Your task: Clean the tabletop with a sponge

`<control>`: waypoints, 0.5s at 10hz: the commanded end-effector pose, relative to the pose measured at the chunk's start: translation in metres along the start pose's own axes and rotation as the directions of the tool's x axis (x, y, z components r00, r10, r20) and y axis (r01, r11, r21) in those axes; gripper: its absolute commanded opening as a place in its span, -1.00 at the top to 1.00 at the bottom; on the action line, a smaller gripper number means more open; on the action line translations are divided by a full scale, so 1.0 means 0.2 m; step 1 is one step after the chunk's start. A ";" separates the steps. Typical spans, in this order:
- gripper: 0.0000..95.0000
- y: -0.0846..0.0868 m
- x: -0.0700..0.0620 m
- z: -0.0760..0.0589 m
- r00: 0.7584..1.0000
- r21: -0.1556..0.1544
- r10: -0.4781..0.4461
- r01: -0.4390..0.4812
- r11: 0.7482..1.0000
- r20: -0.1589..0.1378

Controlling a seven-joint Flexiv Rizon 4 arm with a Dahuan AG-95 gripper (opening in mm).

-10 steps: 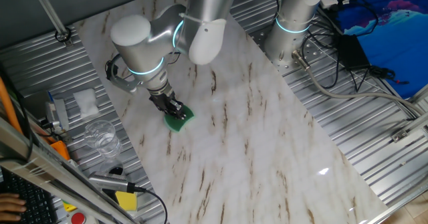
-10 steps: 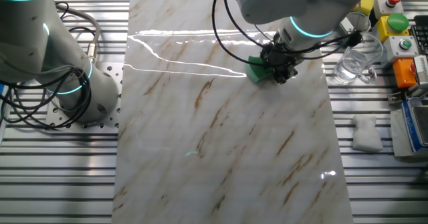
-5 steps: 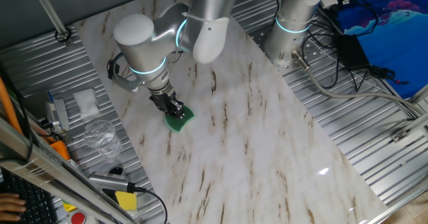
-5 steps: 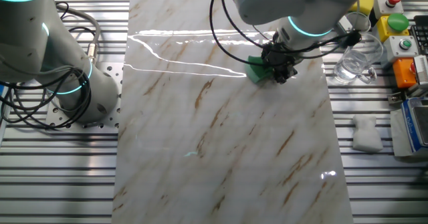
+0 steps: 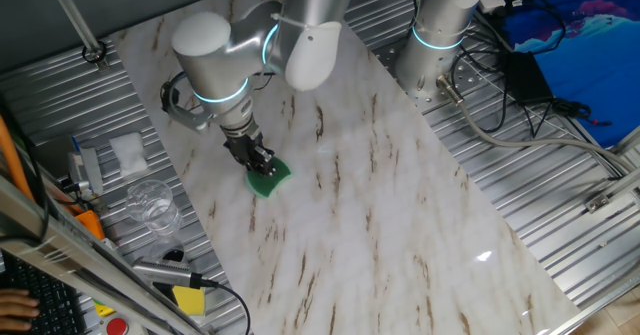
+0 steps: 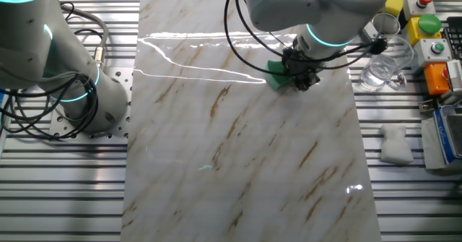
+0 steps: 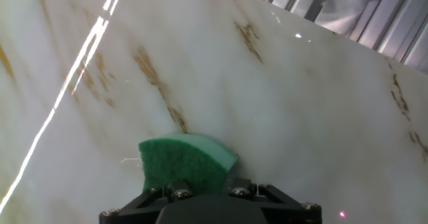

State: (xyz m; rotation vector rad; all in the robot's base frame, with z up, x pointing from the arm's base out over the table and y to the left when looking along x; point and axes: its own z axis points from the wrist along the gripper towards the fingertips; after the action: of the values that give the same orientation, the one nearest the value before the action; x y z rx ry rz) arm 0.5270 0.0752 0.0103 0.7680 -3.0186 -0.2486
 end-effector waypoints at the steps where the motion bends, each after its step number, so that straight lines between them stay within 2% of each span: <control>1: 0.20 0.00 0.00 0.03 1.000 0.004 -0.003 0.004 1.000 -0.016; 2: 0.20 0.00 0.00 0.03 1.000 0.005 -0.003 0.003 1.000 -0.026; 3: 0.20 0.00 0.00 0.00 1.000 0.001 -0.001 0.001 1.000 -0.028; 5: 0.20 0.00 0.06 -0.16 0.999 0.000 -0.010 0.010 1.000 -0.035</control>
State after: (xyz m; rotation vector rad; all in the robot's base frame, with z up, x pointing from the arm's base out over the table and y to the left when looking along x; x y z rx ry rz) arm 0.5201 0.0690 0.0216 0.7758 -2.9846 -0.2325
